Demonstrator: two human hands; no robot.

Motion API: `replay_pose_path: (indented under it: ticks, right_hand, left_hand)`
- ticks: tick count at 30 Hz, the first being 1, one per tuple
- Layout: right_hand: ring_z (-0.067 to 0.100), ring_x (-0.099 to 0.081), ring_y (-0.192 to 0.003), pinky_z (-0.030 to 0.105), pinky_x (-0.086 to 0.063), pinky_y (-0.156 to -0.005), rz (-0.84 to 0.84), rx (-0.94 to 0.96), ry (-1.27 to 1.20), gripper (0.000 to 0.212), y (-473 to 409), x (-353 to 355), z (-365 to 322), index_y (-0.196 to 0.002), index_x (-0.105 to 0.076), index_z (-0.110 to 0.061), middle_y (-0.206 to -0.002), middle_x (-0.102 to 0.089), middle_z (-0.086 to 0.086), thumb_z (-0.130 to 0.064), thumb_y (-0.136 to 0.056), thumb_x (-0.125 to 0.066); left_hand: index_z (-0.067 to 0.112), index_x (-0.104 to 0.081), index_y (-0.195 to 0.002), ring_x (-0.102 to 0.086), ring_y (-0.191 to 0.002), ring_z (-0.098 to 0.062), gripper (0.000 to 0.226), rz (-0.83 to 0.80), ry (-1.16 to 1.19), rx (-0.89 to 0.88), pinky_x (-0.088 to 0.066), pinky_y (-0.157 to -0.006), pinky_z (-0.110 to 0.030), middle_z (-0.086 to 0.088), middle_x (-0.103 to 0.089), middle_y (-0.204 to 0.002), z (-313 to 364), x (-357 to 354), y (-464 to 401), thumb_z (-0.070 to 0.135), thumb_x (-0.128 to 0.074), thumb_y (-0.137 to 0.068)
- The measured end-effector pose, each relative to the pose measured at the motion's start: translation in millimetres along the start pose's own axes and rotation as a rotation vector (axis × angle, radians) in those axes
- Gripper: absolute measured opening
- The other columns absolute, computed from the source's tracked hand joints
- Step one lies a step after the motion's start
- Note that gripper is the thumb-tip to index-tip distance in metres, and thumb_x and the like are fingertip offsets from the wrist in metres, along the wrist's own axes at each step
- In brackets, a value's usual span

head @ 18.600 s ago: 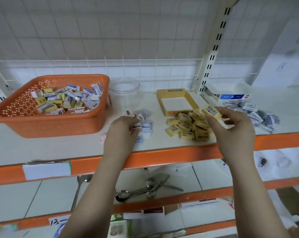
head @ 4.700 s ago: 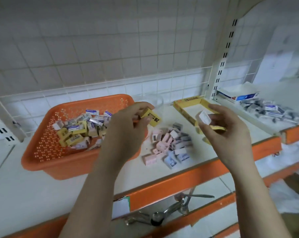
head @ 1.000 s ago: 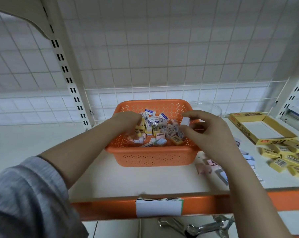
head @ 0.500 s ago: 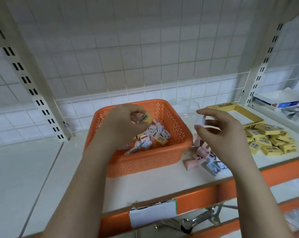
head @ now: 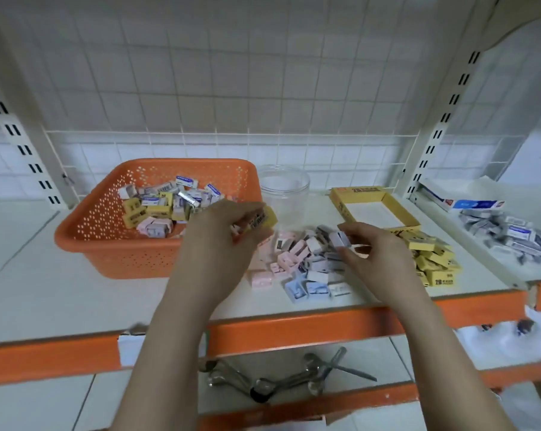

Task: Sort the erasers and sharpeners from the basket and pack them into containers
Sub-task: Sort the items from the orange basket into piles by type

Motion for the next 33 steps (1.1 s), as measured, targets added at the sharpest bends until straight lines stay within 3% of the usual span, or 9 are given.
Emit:
replay_pose_path:
  ticks: [3, 11, 14, 20, 24, 26, 28, 30, 33]
  right_hand:
    - [0.014, -0.061, -0.101, 0.008, -0.034, -0.078, -0.029, 0.062, 0.046, 0.032, -3.8, -8.7, 9.3, -0.118, -0.066, -0.015, -0.114, -0.067, 0.002, -0.017, -0.086, -0.066]
    - [0.006, -0.056, -0.073, -0.005, -0.035, -0.068, 0.118, 0.132, -0.14, 0.019, 9.1, -5.9, 18.7, -0.101, -0.072, -0.003, -0.086, -0.068, 0.004, -0.009, -0.083, -0.07]
    - [0.007, -0.06, -0.079, -0.002, -0.038, -0.073, 0.189, 0.075, -0.135, 0.016, 13.6, 26.7, 42.1, -0.101, -0.072, -0.008, -0.09, -0.068, -0.002, -0.011, -0.086, -0.066]
    - [0.028, -0.063, -0.094, 0.026, -0.039, -0.07, 0.338, -0.29, 0.134, 0.025, 37.3, 126.4, 148.4, -0.111, -0.069, -0.014, -0.107, -0.07, 0.01, -0.017, -0.09, -0.056]
    - [0.034, -0.061, -0.083, 0.034, -0.043, -0.067, 0.274, -0.332, 0.317, 0.019, 55.6, 151.3, 200.5, -0.102, -0.067, -0.005, -0.093, -0.068, 0.013, -0.007, -0.089, -0.053]
    - [0.029, -0.062, -0.082, 0.03, -0.044, -0.07, 0.255, -0.181, 0.316, 0.018, 58.3, 151.2, 203.5, -0.101, -0.067, -0.006, -0.093, -0.066, 0.006, -0.001, -0.088, -0.056]
    - [0.019, -0.062, -0.101, 0.027, -0.046, -0.085, 0.236, -0.079, 0.266, 0.023, 60.9, 151.7, 205.0, -0.108, -0.068, -0.008, -0.1, -0.063, -0.006, 0.0, -0.089, -0.056]
    - [0.006, -0.045, -0.121, 0.007, -0.031, -0.098, 0.211, -0.078, 0.188, 0.027, 62.7, 156.6, 209.5, -0.116, -0.066, -0.008, -0.11, -0.06, -0.008, -0.002, -0.092, -0.056]
    - [-0.003, -0.044, -0.121, -0.009, -0.02, -0.09, 0.149, -0.07, 0.093, 0.029, 62.4, 160.5, 211.6, -0.119, -0.064, -0.006, -0.117, -0.064, 0.002, 0.0, -0.092, -0.055]
  left_hand:
    - [0.02, -0.065, -0.118, -0.053, -0.08, 0.004, 0.032, 0.034, -0.032, 0.031, -0.036, -0.07, 0.003, 0.017, -0.058, -0.094, 7.0, -9.1, 17.3, 0.017, -0.063, -0.087]
    - [0.02, -0.063, -0.12, -0.055, -0.088, -0.003, 0.034, 0.005, -0.051, 0.051, -0.038, -0.074, -0.002, 0.011, -0.061, -0.103, 15.0, -23.6, 25.0, 0.017, -0.064, -0.086]
    - [0.02, -0.063, -0.12, -0.053, -0.085, 0.008, 0.034, -0.04, -0.008, 0.012, -0.038, -0.074, -0.001, 0.014, -0.059, -0.098, 29.0, -43.9, 15.7, 0.016, -0.064, -0.087]
    - [0.011, -0.069, -0.103, -0.053, -0.077, 0.004, 0.017, -0.231, 0.016, -0.186, -0.04, -0.074, -0.009, 0.004, -0.063, -0.091, 94.8, -131.2, -13.6, 0.015, -0.062, -0.088]
    - [0.013, -0.07, -0.101, -0.056, -0.084, -0.003, 0.018, -0.394, 0.11, -0.309, -0.044, -0.08, -0.019, 0.008, -0.062, -0.087, 152.6, -207.6, -30.2, 0.013, -0.066, -0.084]
    - [0.016, -0.069, -0.103, -0.057, -0.09, -0.009, 0.02, -0.478, 0.127, -0.336, -0.046, -0.082, -0.022, 0.003, -0.065, -0.095, 175.5, -249.8, -37.6, 0.015, -0.068, -0.083]
    - [0.016, -0.069, -0.103, -0.057, -0.091, -0.01, 0.02, -0.55, 0.116, -0.352, -0.047, -0.083, -0.025, 0.002, -0.065, -0.097, 195.0, -288.9, -44.5, 0.017, -0.07, -0.082]
    - [0.016, -0.069, -0.101, -0.058, -0.092, -0.011, 0.022, -0.601, 0.079, -0.358, -0.049, -0.085, -0.029, 0.0, -0.066, -0.101, 207.5, -321.4, -51.5, 0.02, -0.072, -0.08]
    - [0.016, -0.07, -0.101, -0.058, -0.091, -0.013, 0.024, -0.602, 0.045, -0.301, -0.05, -0.085, -0.03, -0.002, -0.066, -0.103, 210.4, -346.4, -66.1, 0.02, -0.074, -0.078]
Point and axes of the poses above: each hand's wrist, its own y-axis away from the middle knuckle, its own x-axis out of the back of the hand, z = x × y, the point moved 8 cm from there along -y, towards the middle knuckle
